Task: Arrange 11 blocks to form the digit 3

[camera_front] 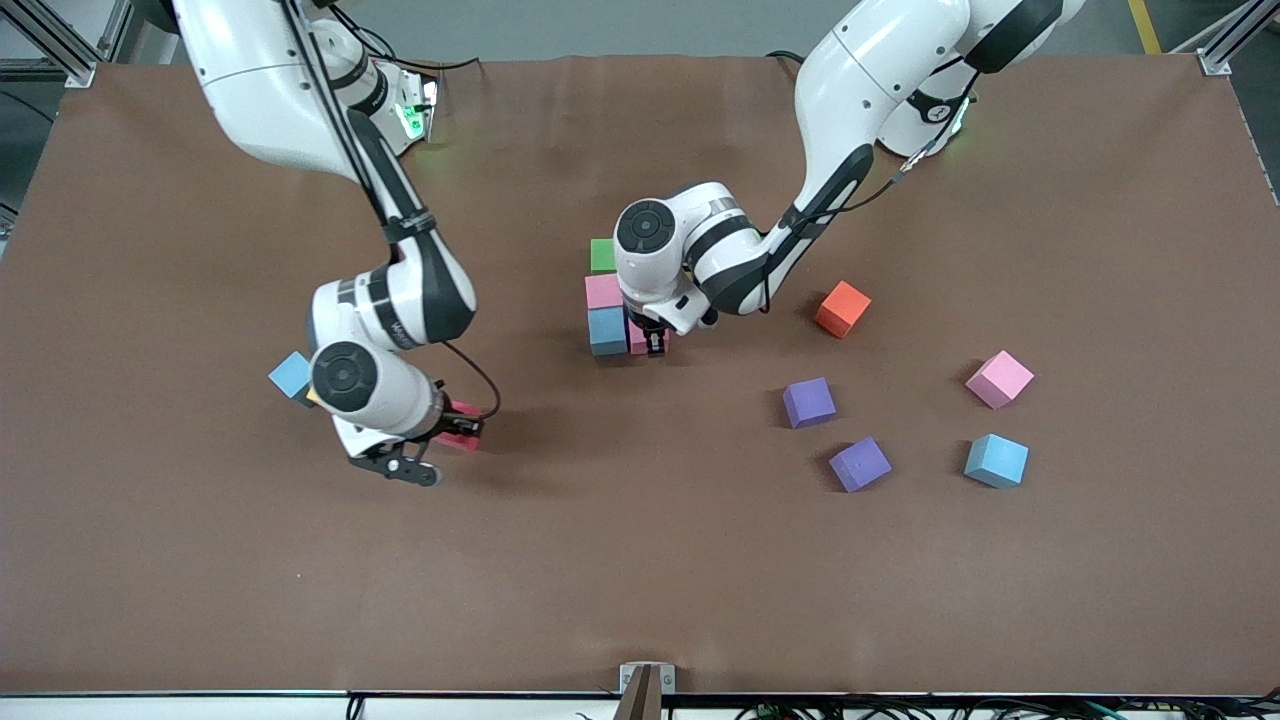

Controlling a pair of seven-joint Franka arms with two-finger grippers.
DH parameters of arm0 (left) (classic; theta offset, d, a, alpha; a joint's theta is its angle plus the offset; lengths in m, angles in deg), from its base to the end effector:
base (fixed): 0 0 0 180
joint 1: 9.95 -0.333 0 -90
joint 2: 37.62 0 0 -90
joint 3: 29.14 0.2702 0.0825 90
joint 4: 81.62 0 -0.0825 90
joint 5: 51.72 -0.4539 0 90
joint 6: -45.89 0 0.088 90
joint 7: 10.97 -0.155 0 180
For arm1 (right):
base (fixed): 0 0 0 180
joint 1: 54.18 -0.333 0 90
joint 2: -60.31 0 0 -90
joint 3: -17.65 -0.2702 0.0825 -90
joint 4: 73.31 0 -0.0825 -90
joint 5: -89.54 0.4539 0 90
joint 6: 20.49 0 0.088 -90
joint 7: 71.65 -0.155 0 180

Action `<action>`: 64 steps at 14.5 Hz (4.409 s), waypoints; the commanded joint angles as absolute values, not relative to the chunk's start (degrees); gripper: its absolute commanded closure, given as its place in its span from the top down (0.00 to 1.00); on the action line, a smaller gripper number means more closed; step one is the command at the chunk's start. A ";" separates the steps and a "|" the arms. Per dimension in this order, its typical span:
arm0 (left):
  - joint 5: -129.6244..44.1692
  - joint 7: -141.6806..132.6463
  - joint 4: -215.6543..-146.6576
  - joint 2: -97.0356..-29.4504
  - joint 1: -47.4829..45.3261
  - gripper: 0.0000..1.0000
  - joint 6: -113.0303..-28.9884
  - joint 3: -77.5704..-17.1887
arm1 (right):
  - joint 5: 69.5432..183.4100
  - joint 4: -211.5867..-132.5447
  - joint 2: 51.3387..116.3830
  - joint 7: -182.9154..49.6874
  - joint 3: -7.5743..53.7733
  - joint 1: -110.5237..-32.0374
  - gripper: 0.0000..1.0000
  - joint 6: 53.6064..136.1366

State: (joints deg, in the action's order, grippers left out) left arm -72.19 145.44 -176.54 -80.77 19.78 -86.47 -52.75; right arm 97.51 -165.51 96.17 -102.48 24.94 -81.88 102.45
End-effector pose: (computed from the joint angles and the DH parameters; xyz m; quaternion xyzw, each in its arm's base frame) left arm 0.4303 -0.5511 0.0656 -0.6786 -0.7343 0.0070 0.0120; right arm 0.6593 0.2594 0.1296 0.9917 -0.1204 -0.0455 0.0007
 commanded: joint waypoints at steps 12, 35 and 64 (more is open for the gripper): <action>-74.13 150.49 -176.54 -81.48 20.72 0.06 -88.23 -52.43 | 97.10 -156.98 104.52 -101.62 25.30 -89.95 0.37 104.15; -74.31 144.43 -177.16 -74.02 19.67 1.00 -78.39 -55.07 | 97.54 -154.96 106.54 -101.71 25.21 -92.86 0.37 103.70; -73.34 59.35 -177.68 -74.71 -8.63 0.94 -77.15 -55.07 | 96.05 -151.71 109.00 -103.64 23.98 -99.62 0.39 97.11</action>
